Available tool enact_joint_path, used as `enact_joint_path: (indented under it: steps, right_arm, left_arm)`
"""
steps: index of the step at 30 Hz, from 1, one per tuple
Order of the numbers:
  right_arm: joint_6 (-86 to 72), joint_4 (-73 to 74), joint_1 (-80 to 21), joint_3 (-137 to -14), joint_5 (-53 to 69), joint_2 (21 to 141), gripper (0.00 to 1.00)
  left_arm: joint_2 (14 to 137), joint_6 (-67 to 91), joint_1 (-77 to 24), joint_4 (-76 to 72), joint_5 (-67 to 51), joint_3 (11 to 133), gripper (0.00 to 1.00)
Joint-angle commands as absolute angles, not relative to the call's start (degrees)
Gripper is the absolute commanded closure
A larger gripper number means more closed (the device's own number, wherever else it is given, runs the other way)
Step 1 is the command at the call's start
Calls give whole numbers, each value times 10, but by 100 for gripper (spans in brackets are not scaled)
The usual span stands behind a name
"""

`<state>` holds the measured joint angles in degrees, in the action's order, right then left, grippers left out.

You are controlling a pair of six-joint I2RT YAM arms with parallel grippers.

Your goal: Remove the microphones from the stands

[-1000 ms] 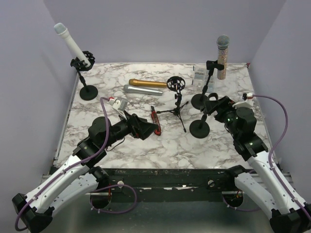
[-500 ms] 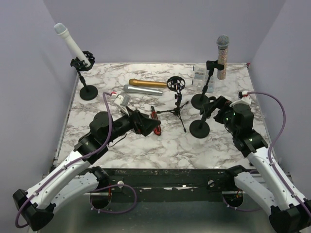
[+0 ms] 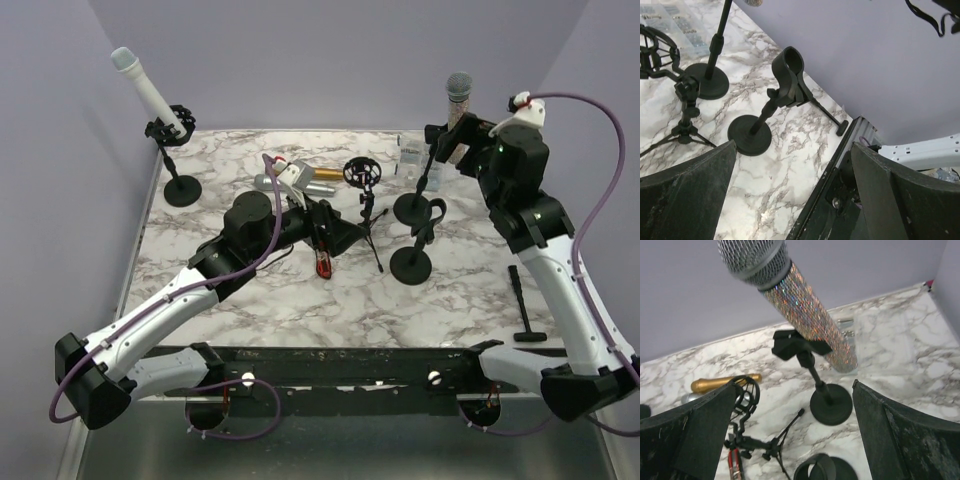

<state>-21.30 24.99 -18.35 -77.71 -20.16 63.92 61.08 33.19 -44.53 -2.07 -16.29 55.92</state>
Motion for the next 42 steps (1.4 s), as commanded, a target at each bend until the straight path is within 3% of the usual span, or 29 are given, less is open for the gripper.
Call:
enact_joint_path:
  steps: [1,10,11,13,14,24,28,33,42]
  right_arm:
    - [-121,279,-181,-873,-258,716,0]
    - [33,240,-181,-968,-259,823,1]
    - [41,242,-181,-973,-267,832,4]
    - [50,231,-181,-979,-296,845,24]
    - [60,222,-181,-975,-302,847,29]
    - [100,144,-181,-937,-337,871,29]
    - [102,129,-181,-940,-324,888,35]
    - [102,128,-180,-948,-310,905,51]
    - [120,102,-180,-914,-258,880,63]
  left_arm:
    - [607,299,-452,-22,-174,585,6]
    - [582,279,-453,-10,-164,552,6]
    - [580,275,-453,-9,-160,548,6]
    - [576,270,-453,-7,-154,543,6]
    - [575,265,-453,-6,-153,542,6]
    - [626,275,-450,-48,-151,572,6]
    - [680,273,-445,-106,-148,612,6]
    - [780,230,-423,-213,-183,676,6]
    - [1008,178,-384,-204,-272,915,19]
